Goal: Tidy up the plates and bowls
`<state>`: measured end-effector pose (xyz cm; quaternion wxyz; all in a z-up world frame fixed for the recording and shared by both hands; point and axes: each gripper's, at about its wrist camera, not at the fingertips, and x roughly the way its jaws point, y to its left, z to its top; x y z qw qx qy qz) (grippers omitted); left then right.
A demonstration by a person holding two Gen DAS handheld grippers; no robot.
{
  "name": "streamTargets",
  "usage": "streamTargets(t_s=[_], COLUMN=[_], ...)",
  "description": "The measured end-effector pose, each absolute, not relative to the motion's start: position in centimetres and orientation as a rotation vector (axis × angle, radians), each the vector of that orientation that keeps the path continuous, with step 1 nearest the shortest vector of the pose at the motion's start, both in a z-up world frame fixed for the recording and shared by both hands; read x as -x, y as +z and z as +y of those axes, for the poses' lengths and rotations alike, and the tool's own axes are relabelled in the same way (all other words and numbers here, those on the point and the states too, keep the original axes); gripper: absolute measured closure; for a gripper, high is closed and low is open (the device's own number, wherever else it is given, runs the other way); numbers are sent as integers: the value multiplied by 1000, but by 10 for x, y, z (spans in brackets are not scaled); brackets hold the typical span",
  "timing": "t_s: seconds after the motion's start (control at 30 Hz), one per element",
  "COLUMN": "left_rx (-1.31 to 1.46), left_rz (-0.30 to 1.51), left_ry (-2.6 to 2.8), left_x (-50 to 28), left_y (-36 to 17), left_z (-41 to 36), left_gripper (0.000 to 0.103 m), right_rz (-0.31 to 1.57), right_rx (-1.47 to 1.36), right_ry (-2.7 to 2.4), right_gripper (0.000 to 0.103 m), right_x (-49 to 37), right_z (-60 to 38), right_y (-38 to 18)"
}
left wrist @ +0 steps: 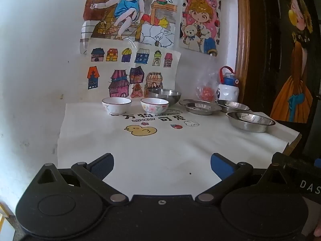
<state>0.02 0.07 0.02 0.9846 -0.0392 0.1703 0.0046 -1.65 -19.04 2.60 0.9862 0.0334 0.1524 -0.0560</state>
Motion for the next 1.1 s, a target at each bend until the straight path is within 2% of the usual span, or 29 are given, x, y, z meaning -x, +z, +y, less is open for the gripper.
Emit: streamTargets(t_s=[1.1], left_rx=[81], left_rz=[330], left_ry=[15], left_x=[4], left_y=[2], left_z=[4], left_gripper=[1], right_rz=[300], right_rx=[-65], right_ry=[-111], right_gripper=[0], right_x=[19], right_z=[-188], right_y=[28])
